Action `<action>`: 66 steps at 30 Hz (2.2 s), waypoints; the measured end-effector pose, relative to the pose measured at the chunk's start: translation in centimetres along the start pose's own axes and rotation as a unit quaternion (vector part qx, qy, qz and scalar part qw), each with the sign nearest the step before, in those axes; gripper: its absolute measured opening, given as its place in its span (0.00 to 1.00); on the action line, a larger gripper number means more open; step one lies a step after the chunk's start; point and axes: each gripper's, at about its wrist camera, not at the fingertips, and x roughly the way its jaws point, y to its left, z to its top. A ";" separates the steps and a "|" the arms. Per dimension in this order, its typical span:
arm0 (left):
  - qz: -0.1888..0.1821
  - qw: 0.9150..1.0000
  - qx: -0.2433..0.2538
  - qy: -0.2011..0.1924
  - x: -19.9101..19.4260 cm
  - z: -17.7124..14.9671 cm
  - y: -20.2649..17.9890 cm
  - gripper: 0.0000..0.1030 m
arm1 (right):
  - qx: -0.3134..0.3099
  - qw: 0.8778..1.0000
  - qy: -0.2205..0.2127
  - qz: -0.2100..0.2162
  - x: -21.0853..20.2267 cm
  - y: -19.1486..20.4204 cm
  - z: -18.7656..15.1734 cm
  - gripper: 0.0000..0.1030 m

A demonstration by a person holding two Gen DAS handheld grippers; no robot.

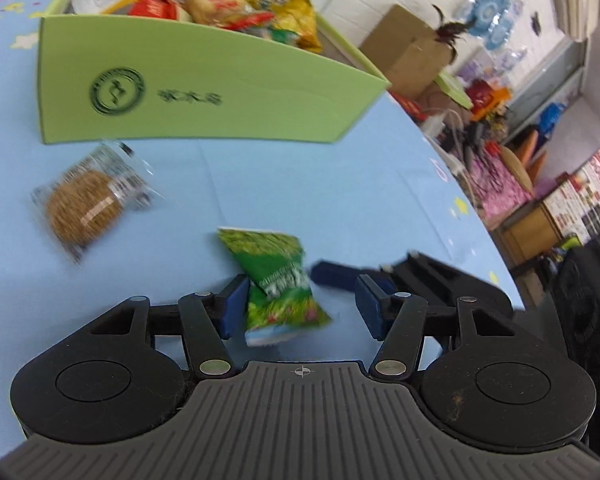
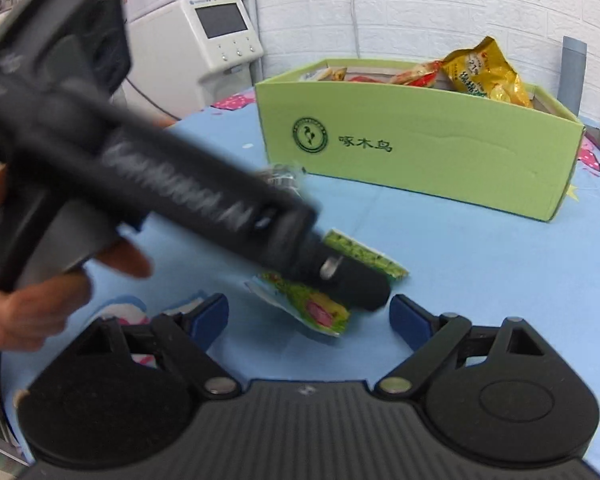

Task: Organize snacks
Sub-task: 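Grasp the green pea snack bag with the left gripper, then lower the green pea bag into the green box and open the left gripper, then move the left gripper to the brown cookie in clear wrapper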

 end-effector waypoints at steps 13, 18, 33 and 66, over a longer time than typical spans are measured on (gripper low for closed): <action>0.044 0.994 -0.095 -0.032 0.0 1.5 1.3 0.54 | 0.026 0.999 -0.027 -0.033 -1.4 0.5 -0.3 0.81; 0.043 0.997 -0.068 -0.021 0.9 1.9 0.6 0.37 | 0.021 0.999 -0.021 -0.044 -0.5 0.2 -0.6 0.64; -0.001 0.996 -0.033 -0.084 -1.7 10.0 -2.9 0.12 | -0.012 0.992 -0.100 -0.073 -3.3 -2.5 5.8 0.58; 0.091 0.985 0.019 -0.143 -0.6 13.9 -4.0 0.54 | 0.010 0.986 -0.131 -0.101 -0.3 -9.8 10.6 0.97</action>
